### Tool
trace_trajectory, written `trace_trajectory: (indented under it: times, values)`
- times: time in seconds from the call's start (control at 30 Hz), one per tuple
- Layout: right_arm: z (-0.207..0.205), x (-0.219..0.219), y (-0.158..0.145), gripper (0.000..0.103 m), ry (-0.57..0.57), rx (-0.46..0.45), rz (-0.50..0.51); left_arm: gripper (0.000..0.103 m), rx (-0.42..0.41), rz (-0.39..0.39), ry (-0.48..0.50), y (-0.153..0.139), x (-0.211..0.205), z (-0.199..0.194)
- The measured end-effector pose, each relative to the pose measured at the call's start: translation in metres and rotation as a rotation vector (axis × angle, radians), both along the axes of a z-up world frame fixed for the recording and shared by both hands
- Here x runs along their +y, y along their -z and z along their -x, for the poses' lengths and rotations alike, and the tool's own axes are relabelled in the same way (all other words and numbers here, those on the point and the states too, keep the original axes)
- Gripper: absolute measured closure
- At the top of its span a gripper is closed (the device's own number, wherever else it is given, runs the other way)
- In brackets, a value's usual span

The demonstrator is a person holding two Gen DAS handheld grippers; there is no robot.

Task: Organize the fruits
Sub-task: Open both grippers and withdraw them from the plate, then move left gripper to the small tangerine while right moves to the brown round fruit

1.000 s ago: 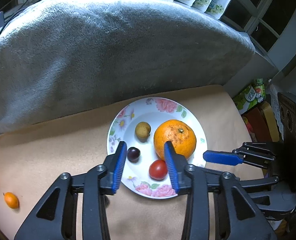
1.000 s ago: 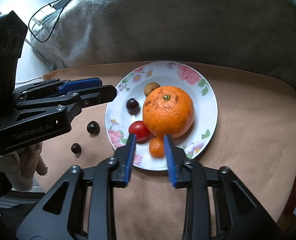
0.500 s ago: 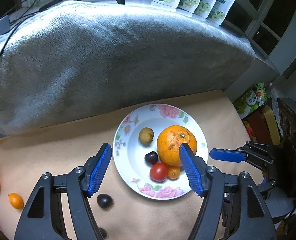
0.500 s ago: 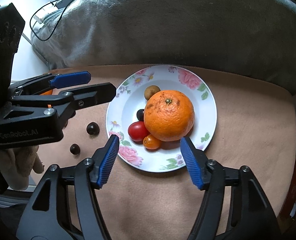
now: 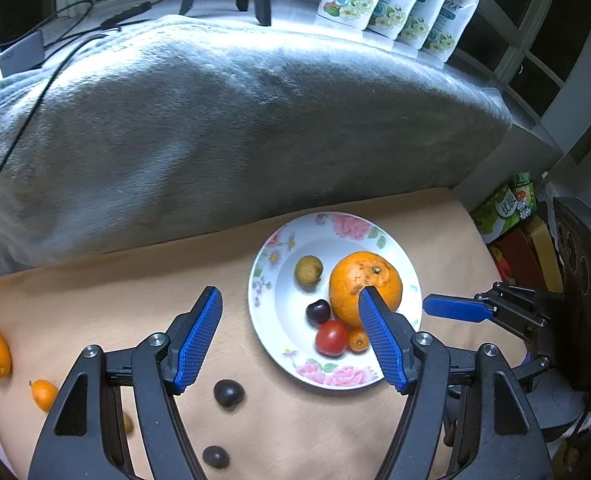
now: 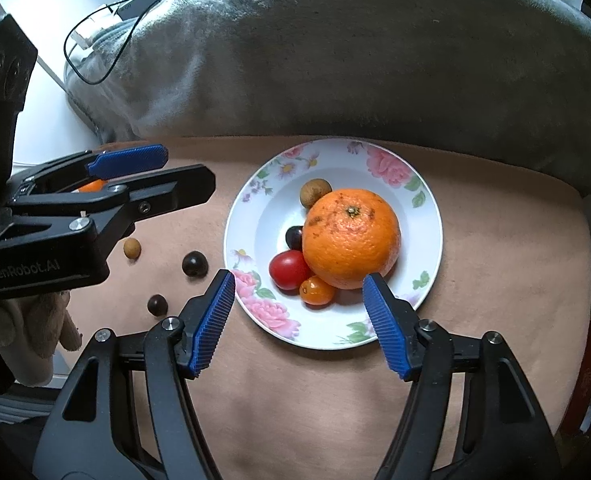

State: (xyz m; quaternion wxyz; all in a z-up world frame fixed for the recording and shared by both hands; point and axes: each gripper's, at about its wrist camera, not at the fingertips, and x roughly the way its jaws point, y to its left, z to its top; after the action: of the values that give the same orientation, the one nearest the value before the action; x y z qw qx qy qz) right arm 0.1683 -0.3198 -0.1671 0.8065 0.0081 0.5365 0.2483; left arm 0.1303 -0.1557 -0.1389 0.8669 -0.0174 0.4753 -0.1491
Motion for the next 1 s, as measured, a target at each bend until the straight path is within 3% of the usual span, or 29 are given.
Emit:
trace_trajectory:
  times: [0.5, 1.0]
  values:
    - [0.005, 0.035, -0.006, 0.033, -0.032, -0.047, -0.006, 0.032, 0.004, -0.012, -0.079, 0.003, 0.047, 0.017]
    - [0.008, 0.073, -0.006, 0.033, -0.089, -0.037, 0.035, 0.032, 0.045, -0.008, -0.204, 0.024, 0.106, 0.038]
